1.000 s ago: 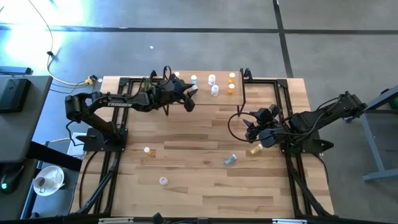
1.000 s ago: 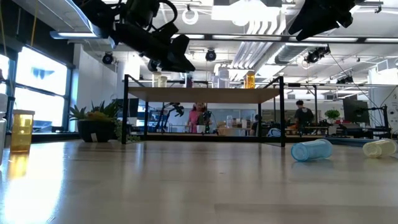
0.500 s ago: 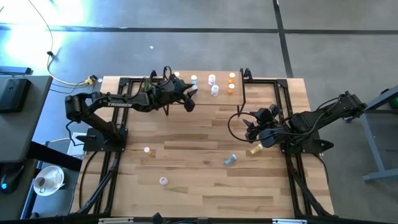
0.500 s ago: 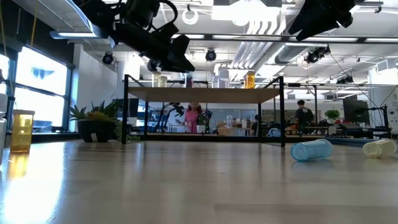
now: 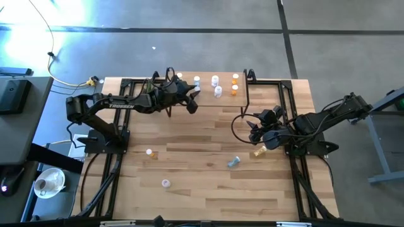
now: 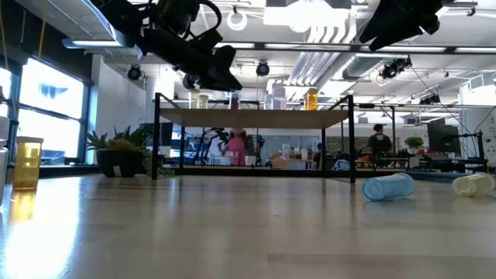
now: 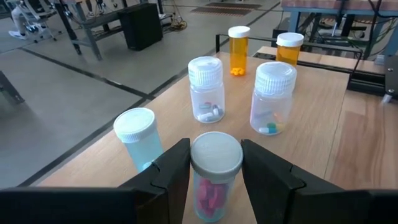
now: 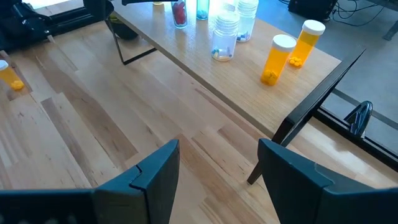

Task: Pick and place medicine bottles onto shelf by color
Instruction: Put the bottom blue pill bottle on the shelf

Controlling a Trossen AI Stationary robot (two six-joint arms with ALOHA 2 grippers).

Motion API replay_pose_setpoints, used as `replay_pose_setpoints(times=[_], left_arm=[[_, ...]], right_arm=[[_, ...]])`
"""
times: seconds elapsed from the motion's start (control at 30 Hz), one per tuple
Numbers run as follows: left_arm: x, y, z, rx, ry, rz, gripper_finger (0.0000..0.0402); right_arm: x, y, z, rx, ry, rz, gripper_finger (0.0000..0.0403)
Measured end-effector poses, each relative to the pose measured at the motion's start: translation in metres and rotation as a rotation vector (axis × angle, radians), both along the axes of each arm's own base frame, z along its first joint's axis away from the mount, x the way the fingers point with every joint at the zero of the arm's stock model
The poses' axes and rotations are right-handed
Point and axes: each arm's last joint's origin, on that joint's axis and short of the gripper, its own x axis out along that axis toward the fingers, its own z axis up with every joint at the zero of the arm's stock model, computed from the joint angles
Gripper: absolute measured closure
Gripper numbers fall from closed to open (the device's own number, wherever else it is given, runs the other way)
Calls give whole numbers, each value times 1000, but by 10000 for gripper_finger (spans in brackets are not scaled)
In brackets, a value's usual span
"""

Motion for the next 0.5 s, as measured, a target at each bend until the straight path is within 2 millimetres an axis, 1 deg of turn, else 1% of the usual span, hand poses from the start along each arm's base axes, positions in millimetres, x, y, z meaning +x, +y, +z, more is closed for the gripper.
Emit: replay_pose_setpoints(times=[0.5], left_arm=[[0, 0, 0, -6, -1, -6, 272]], right_arm=[[0, 0, 0, 0, 0, 0, 194]])
